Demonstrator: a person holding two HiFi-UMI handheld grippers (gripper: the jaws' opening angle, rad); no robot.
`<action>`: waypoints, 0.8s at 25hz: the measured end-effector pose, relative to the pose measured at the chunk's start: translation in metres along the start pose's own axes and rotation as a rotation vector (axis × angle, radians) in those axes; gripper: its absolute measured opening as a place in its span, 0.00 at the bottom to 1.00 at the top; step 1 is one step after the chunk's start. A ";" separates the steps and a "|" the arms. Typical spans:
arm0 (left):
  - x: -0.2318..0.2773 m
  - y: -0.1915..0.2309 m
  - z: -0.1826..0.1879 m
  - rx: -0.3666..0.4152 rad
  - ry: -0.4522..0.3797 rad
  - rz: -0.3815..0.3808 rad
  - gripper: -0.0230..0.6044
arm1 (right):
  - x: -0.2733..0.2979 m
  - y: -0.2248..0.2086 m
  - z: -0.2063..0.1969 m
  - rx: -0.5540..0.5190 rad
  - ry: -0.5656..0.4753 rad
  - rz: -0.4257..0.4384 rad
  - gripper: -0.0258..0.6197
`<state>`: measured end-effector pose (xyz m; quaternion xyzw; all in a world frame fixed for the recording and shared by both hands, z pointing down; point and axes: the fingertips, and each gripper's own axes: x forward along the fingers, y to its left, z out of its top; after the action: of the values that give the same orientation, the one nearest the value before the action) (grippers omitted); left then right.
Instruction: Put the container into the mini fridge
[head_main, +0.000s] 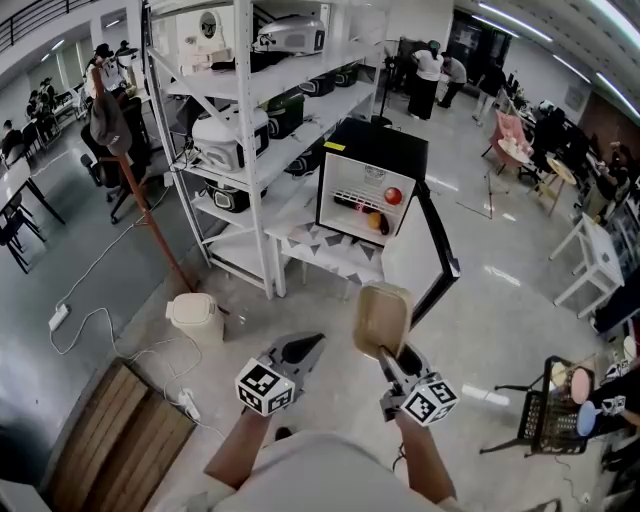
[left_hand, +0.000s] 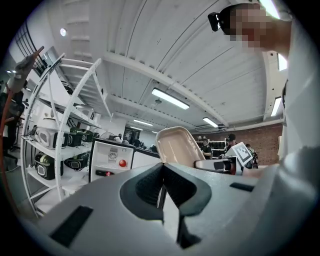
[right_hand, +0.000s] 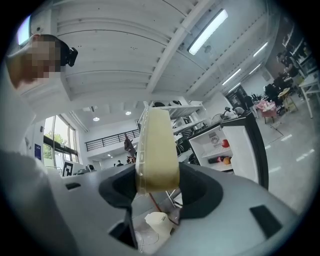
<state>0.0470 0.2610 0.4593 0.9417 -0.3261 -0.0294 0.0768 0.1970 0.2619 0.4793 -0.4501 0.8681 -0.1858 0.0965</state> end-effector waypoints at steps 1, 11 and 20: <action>-0.001 0.000 -0.001 -0.001 0.001 -0.001 0.04 | 0.000 0.000 0.000 0.010 -0.004 0.002 0.40; -0.018 0.009 -0.008 -0.008 0.023 -0.013 0.04 | 0.014 0.023 -0.021 -0.005 0.035 0.001 0.40; -0.049 0.036 -0.008 0.002 0.038 -0.033 0.04 | 0.051 0.058 -0.042 -0.019 0.053 0.024 0.40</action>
<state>-0.0125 0.2642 0.4730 0.9474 -0.3092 -0.0125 0.0815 0.1103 0.2606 0.4938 -0.4355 0.8774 -0.1882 0.0714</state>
